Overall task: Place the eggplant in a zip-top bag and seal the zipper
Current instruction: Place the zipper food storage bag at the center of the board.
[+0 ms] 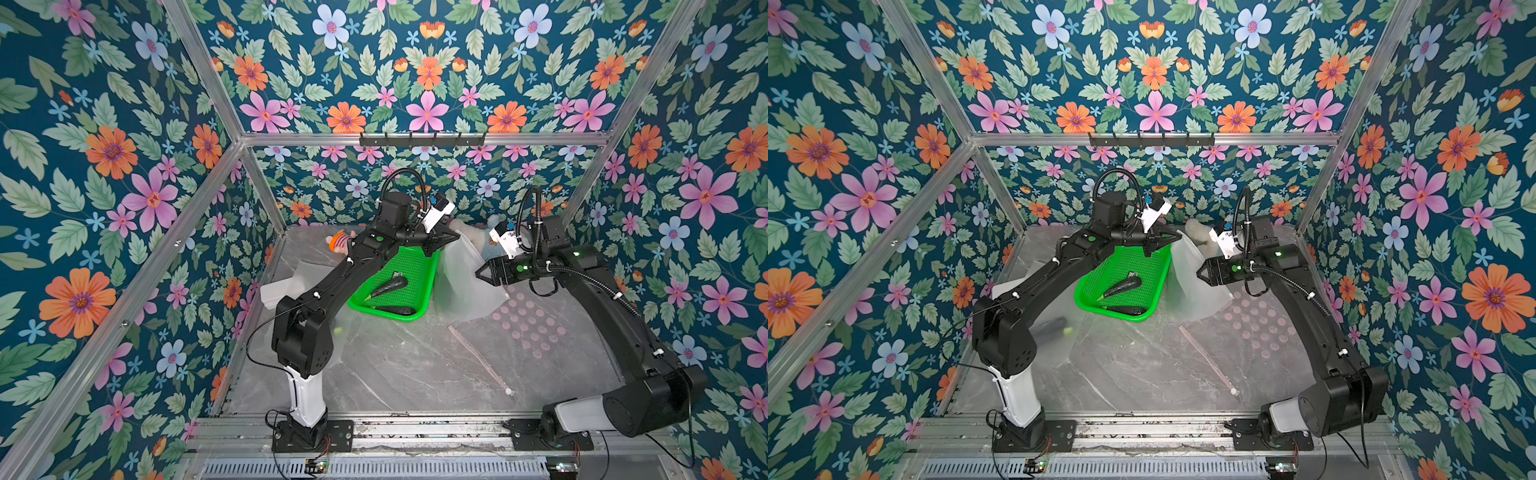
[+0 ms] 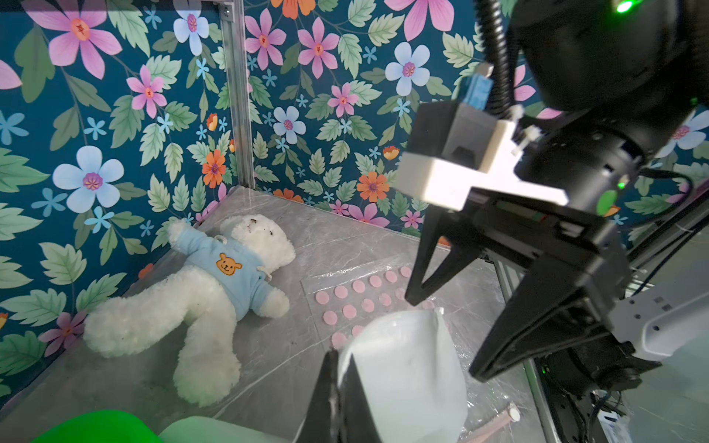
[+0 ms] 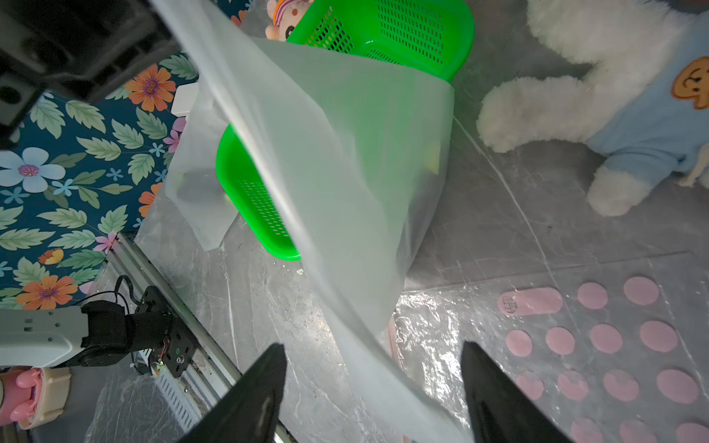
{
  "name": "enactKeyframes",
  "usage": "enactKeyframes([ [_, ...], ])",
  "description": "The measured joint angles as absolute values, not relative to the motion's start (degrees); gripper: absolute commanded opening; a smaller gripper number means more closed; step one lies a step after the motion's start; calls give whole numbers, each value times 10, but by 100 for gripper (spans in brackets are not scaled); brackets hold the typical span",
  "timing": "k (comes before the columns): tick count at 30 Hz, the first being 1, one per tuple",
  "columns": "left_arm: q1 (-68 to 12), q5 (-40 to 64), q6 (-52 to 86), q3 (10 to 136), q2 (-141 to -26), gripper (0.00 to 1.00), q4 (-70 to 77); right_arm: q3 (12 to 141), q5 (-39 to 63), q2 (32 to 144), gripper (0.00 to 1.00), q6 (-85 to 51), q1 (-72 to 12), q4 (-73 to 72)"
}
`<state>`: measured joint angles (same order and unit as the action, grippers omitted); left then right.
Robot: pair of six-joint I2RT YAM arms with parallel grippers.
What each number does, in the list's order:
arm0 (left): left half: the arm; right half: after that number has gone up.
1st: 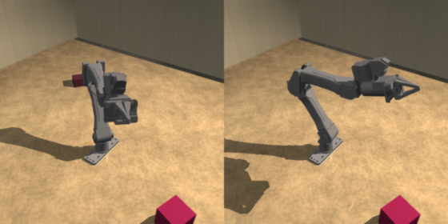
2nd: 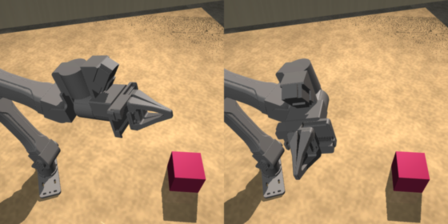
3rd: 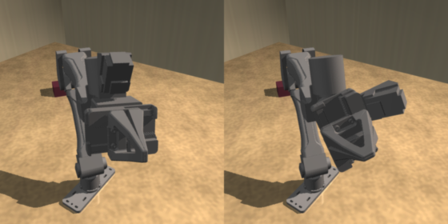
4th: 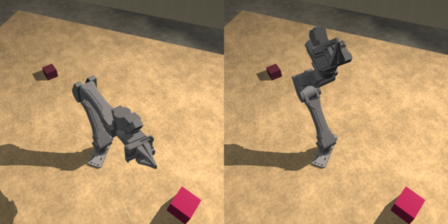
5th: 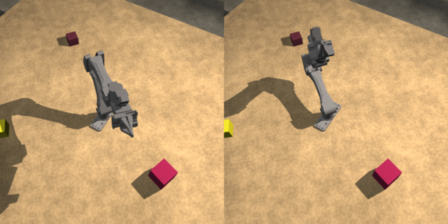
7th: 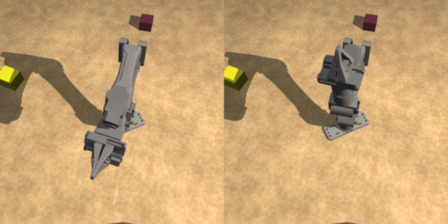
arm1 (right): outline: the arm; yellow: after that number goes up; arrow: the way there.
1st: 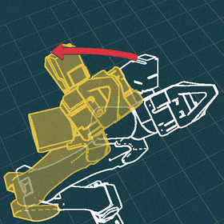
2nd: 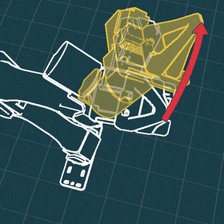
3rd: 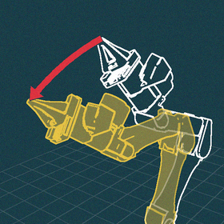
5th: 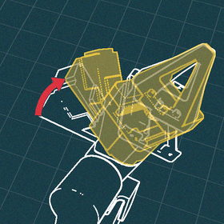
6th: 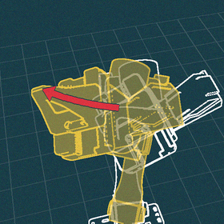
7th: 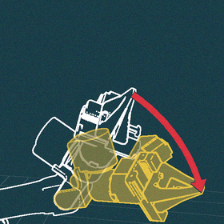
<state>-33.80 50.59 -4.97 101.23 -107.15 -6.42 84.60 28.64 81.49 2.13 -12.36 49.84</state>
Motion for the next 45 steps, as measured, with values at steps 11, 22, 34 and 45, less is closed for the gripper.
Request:
enactKeyframes([
  [11, -348, 478, 0, 994, -1091, 44, -17, 813, 269, 826, 0, -8, -107, 474],
  [22, -348, 393, 58, 908, -1061, 73, 36, 808, 176, 851, 1, -44, -24, 456],
  [34, -346, 284, 105, 767, -988, 75, 77, 884, 121, 989, 10, -45, 23, 419],
  [45, -326, 223, 136, 709, -953, 75, 76, 860, 65, 981, 61, -50, 17, 427],
])
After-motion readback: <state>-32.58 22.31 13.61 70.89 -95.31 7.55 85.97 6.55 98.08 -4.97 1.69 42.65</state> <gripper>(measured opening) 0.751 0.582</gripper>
